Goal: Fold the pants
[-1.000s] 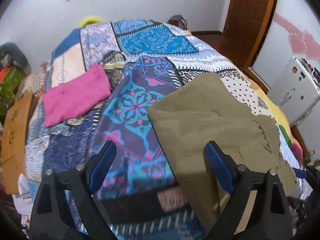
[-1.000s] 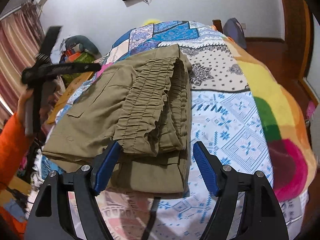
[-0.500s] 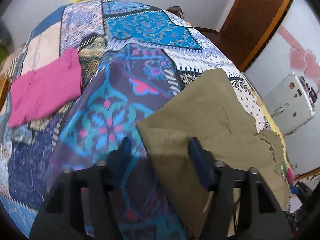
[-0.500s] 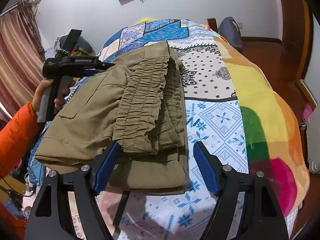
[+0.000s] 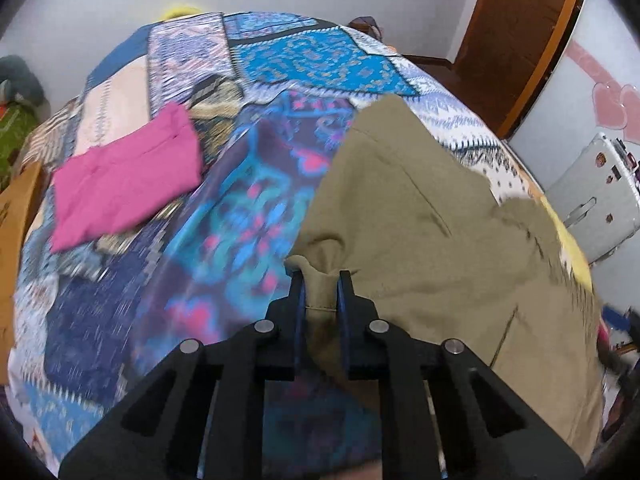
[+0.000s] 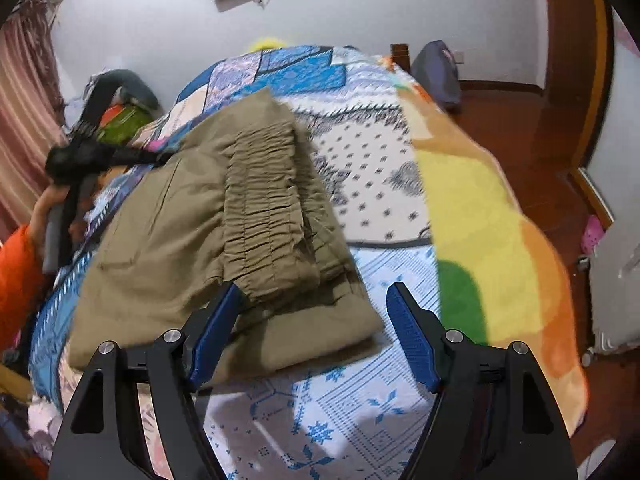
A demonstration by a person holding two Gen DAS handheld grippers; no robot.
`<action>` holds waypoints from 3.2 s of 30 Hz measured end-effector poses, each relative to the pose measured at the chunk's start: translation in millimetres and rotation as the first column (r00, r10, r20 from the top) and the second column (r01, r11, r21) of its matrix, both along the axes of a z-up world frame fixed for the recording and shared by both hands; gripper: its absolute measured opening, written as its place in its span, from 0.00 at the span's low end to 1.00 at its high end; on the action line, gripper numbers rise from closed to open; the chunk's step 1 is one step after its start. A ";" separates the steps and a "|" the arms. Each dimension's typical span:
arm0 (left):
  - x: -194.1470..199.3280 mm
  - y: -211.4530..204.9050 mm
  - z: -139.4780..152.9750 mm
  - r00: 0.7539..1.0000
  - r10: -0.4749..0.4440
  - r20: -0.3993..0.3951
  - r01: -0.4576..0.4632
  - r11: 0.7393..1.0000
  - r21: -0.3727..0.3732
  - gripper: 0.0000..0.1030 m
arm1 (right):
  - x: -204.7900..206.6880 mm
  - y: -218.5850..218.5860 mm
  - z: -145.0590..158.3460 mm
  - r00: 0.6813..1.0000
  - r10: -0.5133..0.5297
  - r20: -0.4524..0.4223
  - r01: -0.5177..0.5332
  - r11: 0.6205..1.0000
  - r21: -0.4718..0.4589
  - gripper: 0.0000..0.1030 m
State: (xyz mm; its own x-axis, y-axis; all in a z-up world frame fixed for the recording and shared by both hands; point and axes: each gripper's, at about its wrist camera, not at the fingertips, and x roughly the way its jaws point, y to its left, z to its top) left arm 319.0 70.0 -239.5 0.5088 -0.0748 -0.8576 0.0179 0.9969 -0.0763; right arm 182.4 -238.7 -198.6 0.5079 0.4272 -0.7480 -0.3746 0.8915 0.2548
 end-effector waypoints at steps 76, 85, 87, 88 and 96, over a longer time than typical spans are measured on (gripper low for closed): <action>-82.6 56.7 18.5 1.000 -0.012 0.008 0.013 0.994 -0.105 0.60 | 31.7 2.9 -20.2 0.995 -0.008 -0.100 0.008 1.000 0.005 0.61; -61.5 53.7 0.2 0.999 -0.032 -0.016 0.027 0.969 -0.245 0.60 | 46.4 5.2 -31.4 0.988 0.028 -0.155 -0.012 0.995 0.099 0.63; -56.2 50.5 1.1 0.998 -0.061 -0.009 0.056 0.956 -0.289 0.60 | 51.4 6.4 -33.6 0.986 0.037 -0.164 -0.017 0.992 0.121 0.65; -53.0 48.3 1.0 0.998 -0.069 -0.011 0.063 0.953 -0.295 0.60 | 52.8 6.4 -35.0 0.984 0.043 -0.170 -0.020 0.991 0.135 0.66; -39.2 36.0 -1.4 0.995 -0.094 -0.019 0.084 0.946 -0.313 0.59 | 66.1 15.5 -40.8 0.976 0.093 -0.196 -0.055 0.980 0.191 0.59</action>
